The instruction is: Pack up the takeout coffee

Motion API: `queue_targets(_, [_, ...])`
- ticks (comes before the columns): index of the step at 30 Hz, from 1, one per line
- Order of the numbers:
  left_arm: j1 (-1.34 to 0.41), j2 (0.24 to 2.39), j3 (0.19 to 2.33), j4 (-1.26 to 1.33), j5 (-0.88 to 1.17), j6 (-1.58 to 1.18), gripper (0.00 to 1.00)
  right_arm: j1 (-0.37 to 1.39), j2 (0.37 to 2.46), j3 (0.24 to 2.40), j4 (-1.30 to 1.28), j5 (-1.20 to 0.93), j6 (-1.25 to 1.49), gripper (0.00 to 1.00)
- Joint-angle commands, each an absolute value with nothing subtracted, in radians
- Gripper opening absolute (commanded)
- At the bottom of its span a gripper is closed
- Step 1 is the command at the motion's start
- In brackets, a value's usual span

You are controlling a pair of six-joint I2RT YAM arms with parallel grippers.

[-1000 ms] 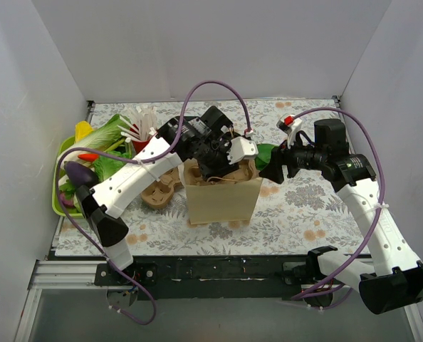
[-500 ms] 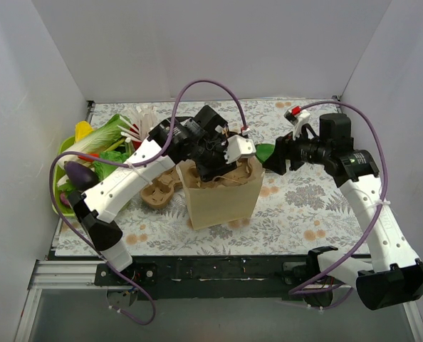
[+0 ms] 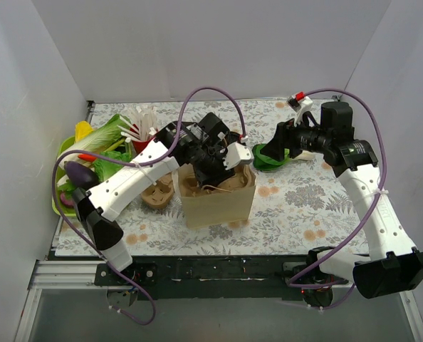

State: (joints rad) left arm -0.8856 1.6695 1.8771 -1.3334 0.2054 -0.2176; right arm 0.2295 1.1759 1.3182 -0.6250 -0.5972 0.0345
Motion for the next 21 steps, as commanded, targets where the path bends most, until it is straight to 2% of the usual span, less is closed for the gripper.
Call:
queue_targets(1, [-0.888,1.664,1.850,-1.364,0.190,-0.233,0.00,0.227,1.152,1.309,-0.584,-0.618,0.035,0.72])
queue_targets(21, [-0.888,1.689,1.700,-1.378,0.150,-0.158,0.00,0.225,1.118,1.305,-0.649,-0.528,-0.097,0.72])
